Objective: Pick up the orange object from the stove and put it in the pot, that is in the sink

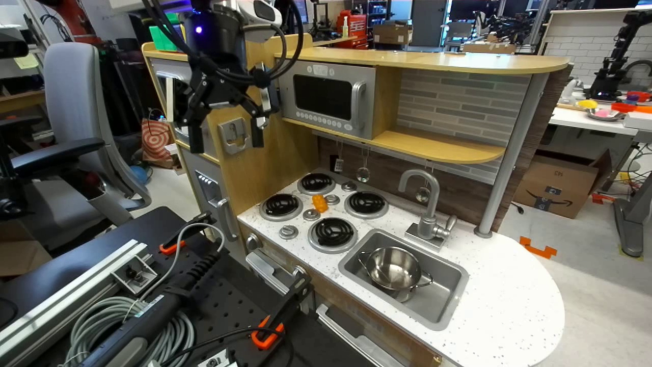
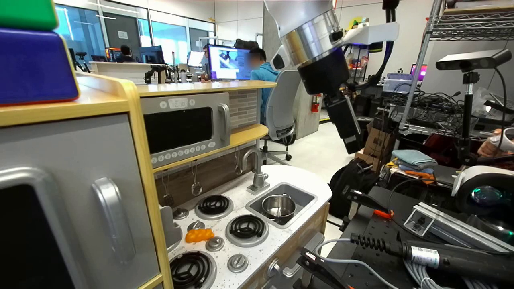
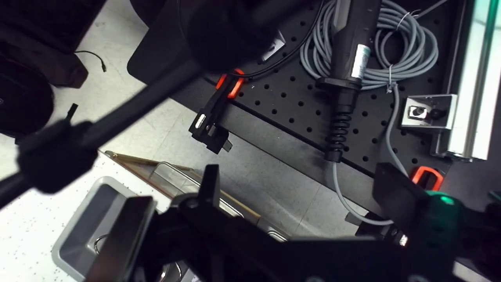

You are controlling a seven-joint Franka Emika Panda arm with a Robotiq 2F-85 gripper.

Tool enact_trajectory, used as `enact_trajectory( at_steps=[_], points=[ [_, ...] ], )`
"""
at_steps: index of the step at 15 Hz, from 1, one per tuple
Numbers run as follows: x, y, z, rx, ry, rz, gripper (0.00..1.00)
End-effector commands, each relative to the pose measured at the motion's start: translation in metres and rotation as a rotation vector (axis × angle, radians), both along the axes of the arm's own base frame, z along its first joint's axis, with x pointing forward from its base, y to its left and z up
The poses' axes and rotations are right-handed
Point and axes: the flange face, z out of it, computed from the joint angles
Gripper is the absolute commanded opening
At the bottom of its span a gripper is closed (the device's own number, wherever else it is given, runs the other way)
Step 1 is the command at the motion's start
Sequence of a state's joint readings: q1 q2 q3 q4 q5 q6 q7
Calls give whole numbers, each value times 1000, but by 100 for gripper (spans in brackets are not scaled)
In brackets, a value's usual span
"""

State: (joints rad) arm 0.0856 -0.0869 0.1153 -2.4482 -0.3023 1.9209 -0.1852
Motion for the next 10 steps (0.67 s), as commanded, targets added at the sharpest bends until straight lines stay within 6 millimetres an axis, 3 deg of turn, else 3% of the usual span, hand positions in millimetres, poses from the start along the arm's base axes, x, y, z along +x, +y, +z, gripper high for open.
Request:
enact_trajectory(
  at_steps=[1, 5, 10],
  points=[
    [1, -1, -4, 12, -7, 3, 100],
    [24, 0, -17, 161, -226, 66, 100],
    [55, 20, -56, 298, -358, 134, 100]
  ],
)
